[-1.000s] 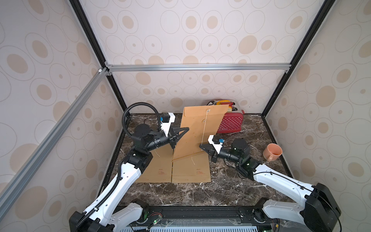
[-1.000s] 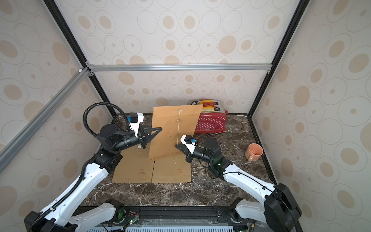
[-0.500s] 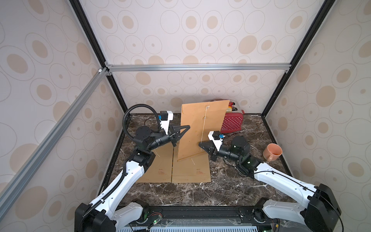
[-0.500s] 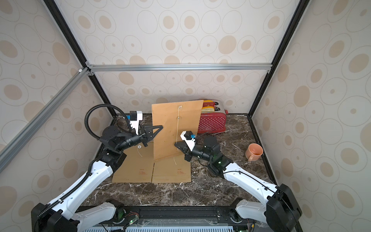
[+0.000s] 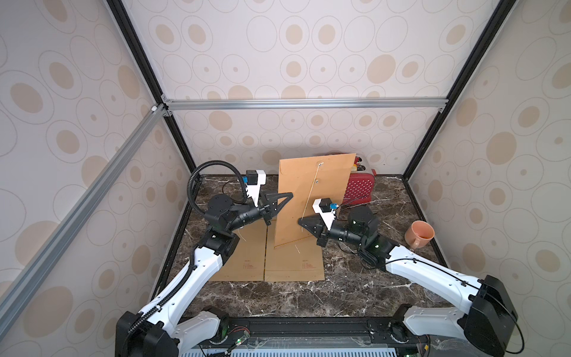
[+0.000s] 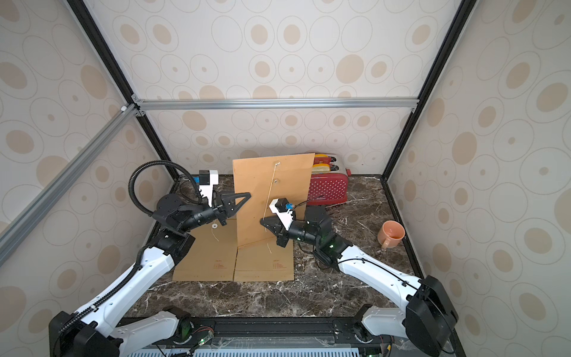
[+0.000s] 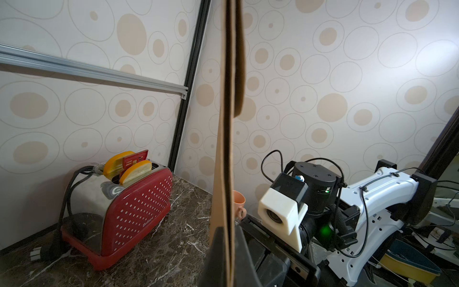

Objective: Close the mouth of the file bag
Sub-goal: Close the file bag.

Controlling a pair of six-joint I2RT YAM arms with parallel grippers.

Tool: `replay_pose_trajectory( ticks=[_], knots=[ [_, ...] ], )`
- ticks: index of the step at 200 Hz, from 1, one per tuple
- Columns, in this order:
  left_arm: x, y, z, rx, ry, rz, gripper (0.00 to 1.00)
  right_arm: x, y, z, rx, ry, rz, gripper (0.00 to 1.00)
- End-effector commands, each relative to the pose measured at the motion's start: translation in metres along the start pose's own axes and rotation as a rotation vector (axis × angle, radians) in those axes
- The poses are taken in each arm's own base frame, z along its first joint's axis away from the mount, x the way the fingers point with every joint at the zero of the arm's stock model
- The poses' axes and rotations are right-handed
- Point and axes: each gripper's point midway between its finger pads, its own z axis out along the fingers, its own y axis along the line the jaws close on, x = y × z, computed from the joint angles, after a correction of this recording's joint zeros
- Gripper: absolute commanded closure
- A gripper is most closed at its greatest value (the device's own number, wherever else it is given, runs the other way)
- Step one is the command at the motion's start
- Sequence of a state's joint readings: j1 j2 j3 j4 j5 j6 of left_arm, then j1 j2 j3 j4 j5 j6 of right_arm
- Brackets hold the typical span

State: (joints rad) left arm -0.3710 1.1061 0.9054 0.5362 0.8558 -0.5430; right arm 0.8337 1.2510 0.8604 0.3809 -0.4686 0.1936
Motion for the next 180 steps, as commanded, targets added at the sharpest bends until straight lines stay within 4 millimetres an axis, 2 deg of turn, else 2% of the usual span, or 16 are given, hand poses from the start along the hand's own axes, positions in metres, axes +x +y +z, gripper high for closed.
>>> replay_pose_trajectory(
  ticks=[1,47,92,142,180],
  knots=[
    [-0.02,-0.012,-0.002,0.038,-0.057,0.048,1.0,-0.007,0.005,0.005,-0.017,-0.003,0.006,1.0],
    [-0.02,-0.013,-0.002,0.043,-0.06,0.045,1.0,-0.007,0.005,0.004,-0.002,-0.014,0.0,1.0],
    [-0.025,-0.019,-0.005,0.054,-0.078,0.057,1.0,0.0,-0.008,-0.007,0.069,0.0,0.011,1.0],
    [-0.027,-0.02,-0.006,0.056,-0.088,0.056,1.0,0.005,-0.033,-0.028,0.136,0.001,0.086,1.0],
    [-0.027,-0.02,-0.005,0.057,-0.087,0.05,1.0,0.006,-0.036,-0.032,0.13,0.009,0.106,1.0]
  ],
)
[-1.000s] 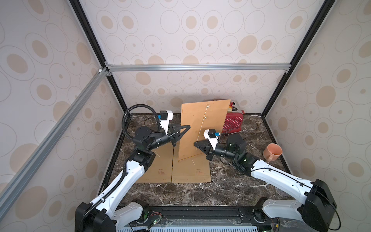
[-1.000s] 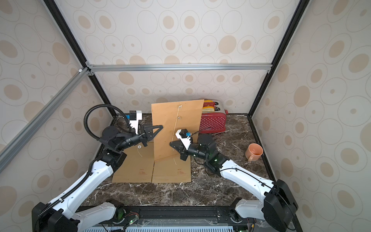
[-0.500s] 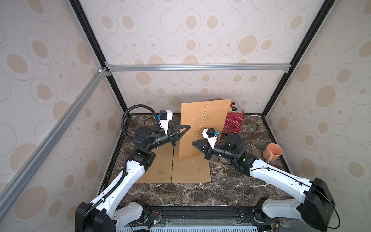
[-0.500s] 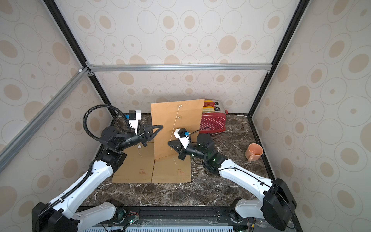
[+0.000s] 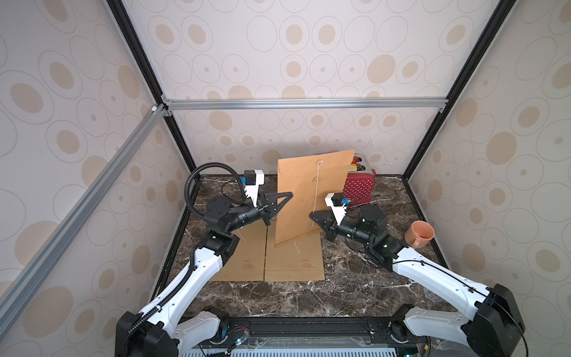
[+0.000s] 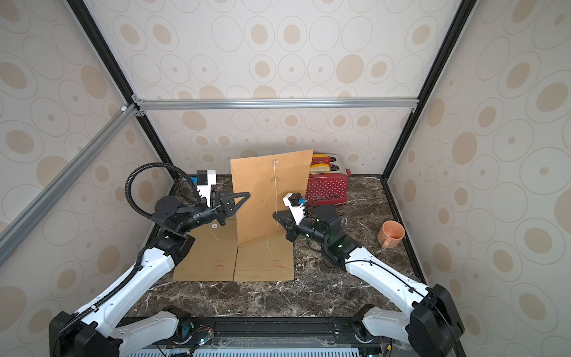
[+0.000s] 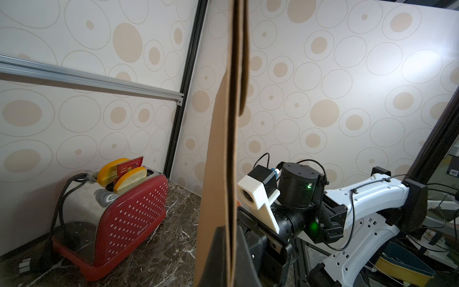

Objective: Close the mouth of the file bag
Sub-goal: Close the file bag.

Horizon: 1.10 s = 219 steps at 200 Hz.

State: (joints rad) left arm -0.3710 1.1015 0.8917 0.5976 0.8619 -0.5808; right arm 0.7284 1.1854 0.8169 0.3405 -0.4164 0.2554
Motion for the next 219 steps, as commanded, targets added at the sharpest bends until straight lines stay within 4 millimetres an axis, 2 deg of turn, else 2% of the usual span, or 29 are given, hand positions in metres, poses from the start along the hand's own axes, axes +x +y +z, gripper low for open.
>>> replay_pose_trajectory(
  ticks=[1,44,75,134,172,219],
  knots=[
    [-0.021,-0.014,-0.003,0.034,-0.056,0.051,1.0,0.001,0.006,-0.004,-0.029,0.009,0.027,1.0],
    [-0.022,-0.014,-0.003,0.037,-0.064,0.045,1.0,0.004,0.02,0.014,-0.14,0.05,0.104,1.0],
    [-0.021,-0.013,-0.003,0.036,-0.058,0.047,1.0,0.0,0.038,0.024,-0.182,0.056,0.075,1.0],
    [-0.021,-0.014,-0.001,0.049,-0.057,0.039,1.0,-0.005,0.04,0.027,-0.189,0.048,0.082,1.0],
    [-0.019,-0.013,0.0,0.049,-0.046,0.033,1.0,-0.006,0.051,0.032,-0.21,0.06,0.064,1.0],
    [-0.022,-0.015,-0.001,0.053,-0.054,0.039,1.0,-0.004,0.05,0.033,-0.203,0.065,0.06,1.0]
  ],
)
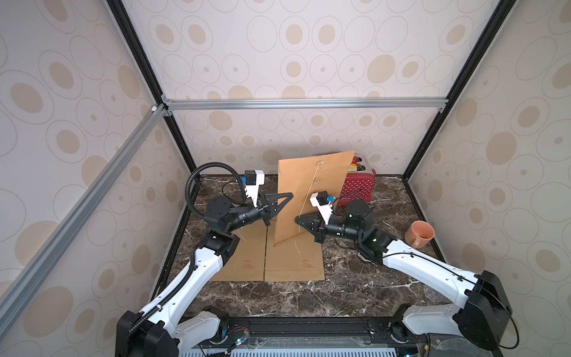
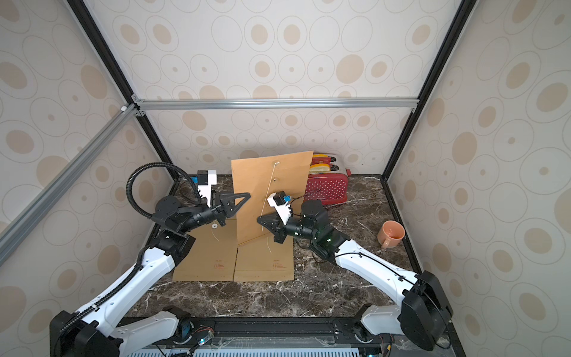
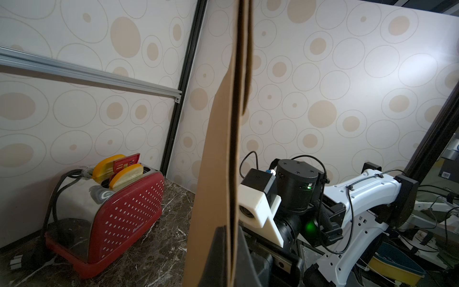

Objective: Close the mouth of the file bag
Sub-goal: Close the file bag.

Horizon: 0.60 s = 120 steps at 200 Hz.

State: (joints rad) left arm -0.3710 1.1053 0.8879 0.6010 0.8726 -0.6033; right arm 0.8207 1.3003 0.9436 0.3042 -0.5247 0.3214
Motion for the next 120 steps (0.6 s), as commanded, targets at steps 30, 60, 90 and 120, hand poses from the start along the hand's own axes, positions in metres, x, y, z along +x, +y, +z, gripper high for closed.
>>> replay_pose_trajectory(
  ticks=[30,60,90,120],
  knots=[
    [-0.027,-0.023,-0.004,0.064,-0.074,0.075,1.0,0.008,-0.015,-0.006,0.012,-0.035,0.061,1.0],
    [-0.029,-0.025,-0.005,0.073,-0.08,0.079,1.0,0.011,-0.033,-0.019,0.045,-0.025,0.097,1.0],
    [-0.029,-0.025,-0.004,0.078,-0.079,0.069,1.0,0.007,-0.033,-0.028,0.089,-0.005,0.051,1.0],
    [-0.028,-0.025,-0.004,0.073,-0.076,0.076,1.0,0.004,-0.037,-0.037,0.117,0.0,0.038,1.0]
  ],
)
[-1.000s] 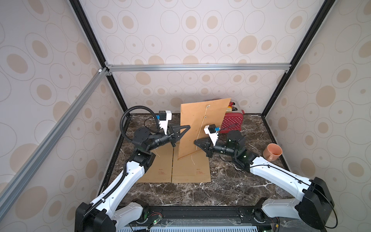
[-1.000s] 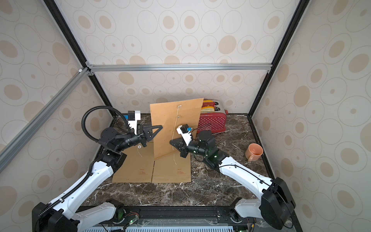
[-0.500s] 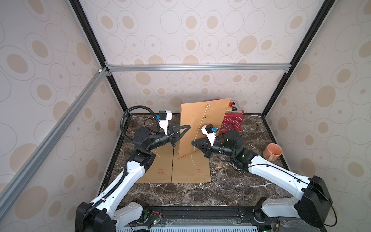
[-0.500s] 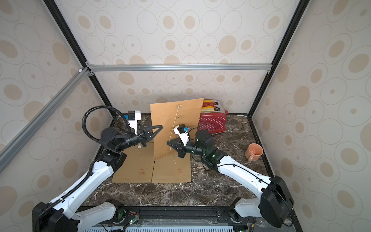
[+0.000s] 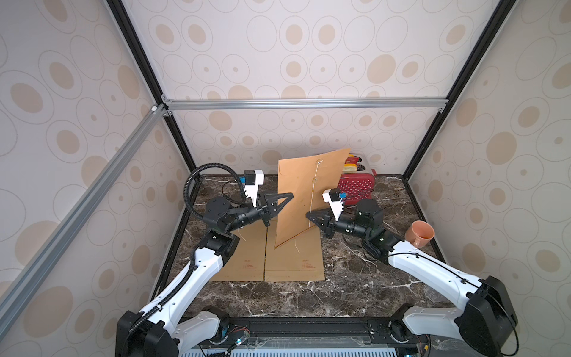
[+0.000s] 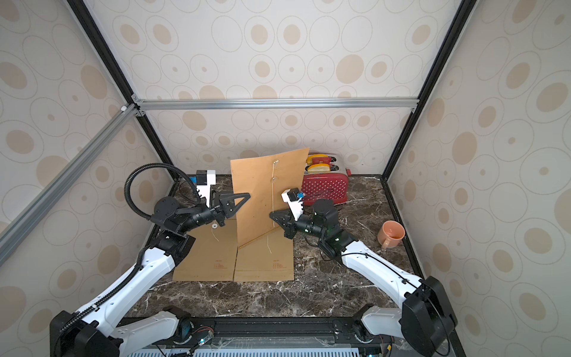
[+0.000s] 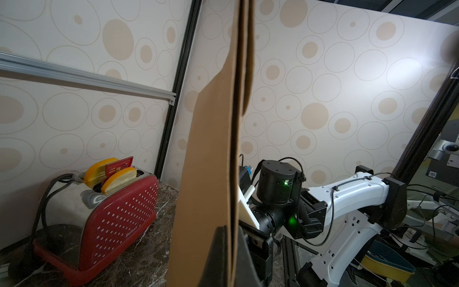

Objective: Close the mouth of the file bag
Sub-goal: Close the file bag.

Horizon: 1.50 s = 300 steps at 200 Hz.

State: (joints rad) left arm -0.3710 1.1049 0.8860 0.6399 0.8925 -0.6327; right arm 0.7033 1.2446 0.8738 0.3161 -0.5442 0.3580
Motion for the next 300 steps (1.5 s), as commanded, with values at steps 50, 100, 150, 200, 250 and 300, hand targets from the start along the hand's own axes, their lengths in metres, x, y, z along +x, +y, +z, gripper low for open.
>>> replay_pose_trajectory(
  ticks=[50,100,150,200,250,300],
  knots=[
    [-0.02,-0.013,-0.002,0.014,-0.024,0.064,1.0,-0.009,-0.02,-0.042,0.098,0.079,0.024,1.0],
    [-0.019,-0.014,0.003,0.04,0.003,0.01,1.0,-0.026,-0.057,-0.083,0.186,0.14,0.155,1.0],
    [-0.013,-0.006,0.005,0.022,0.026,-0.016,1.0,-0.051,-0.071,-0.11,0.229,0.172,0.161,1.0],
    [-0.003,0.009,0.006,-0.054,0.074,-0.013,1.0,-0.067,-0.073,-0.121,0.296,0.213,0.15,1.0],
    [0.006,0.02,0.006,-0.111,0.123,-0.009,1.0,-0.081,-0.077,-0.131,0.37,0.242,0.123,1.0],
    [0.008,0.016,0.009,-0.091,0.146,-0.021,1.0,-0.112,-0.082,-0.126,0.372,0.227,0.105,1.0]
  ],
)
